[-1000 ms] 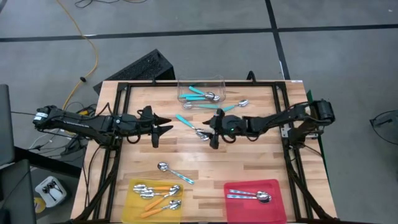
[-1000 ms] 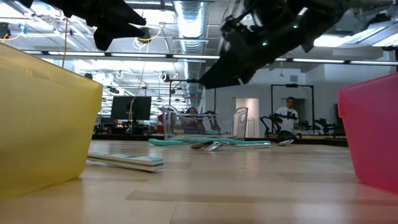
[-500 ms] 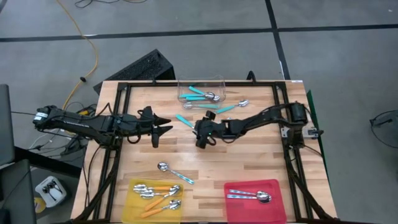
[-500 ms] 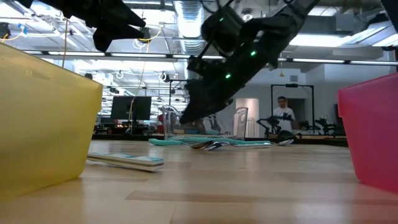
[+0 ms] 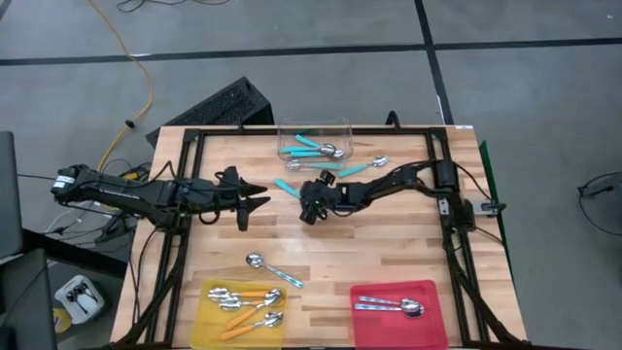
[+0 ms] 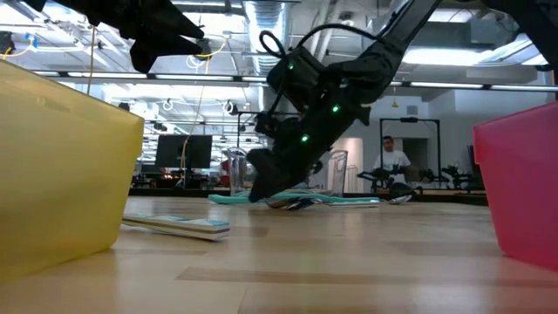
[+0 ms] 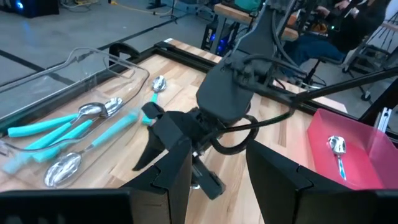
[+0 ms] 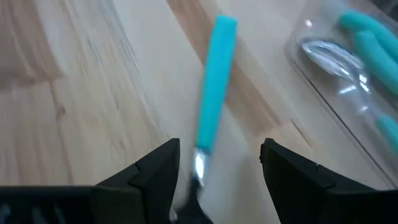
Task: Sort silverware by color (type)
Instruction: Put the blue spoon into the transparent bin
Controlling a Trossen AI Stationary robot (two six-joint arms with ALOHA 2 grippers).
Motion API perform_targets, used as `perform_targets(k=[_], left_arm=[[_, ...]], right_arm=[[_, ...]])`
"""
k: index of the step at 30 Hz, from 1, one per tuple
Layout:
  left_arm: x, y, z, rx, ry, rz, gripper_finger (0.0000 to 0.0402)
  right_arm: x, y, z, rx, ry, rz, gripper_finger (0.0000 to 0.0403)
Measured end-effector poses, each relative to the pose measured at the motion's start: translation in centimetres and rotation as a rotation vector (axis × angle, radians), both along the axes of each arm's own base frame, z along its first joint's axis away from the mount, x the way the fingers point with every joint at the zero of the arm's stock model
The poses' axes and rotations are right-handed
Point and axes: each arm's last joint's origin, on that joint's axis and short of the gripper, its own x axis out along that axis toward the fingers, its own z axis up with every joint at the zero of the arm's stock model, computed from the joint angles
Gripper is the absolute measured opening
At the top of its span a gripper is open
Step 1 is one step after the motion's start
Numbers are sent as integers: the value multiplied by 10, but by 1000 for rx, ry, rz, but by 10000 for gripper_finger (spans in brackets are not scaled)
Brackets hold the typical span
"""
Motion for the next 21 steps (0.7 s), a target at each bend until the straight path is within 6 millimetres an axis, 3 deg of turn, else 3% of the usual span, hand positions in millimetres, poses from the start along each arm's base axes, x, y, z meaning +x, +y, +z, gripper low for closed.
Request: perform_targets(k=[6,10,21], left_arm=[[0,0,0,0,-1,1,136],[0,0,0,-8,-3,4,136],[0,0,0,-14,-4,6,136]], right_arm=[[-1,3,-8,12,28,-8,242],[-4,1,-11,55,49,-50,218],[-6,1,-13,91,59,-79,64]])
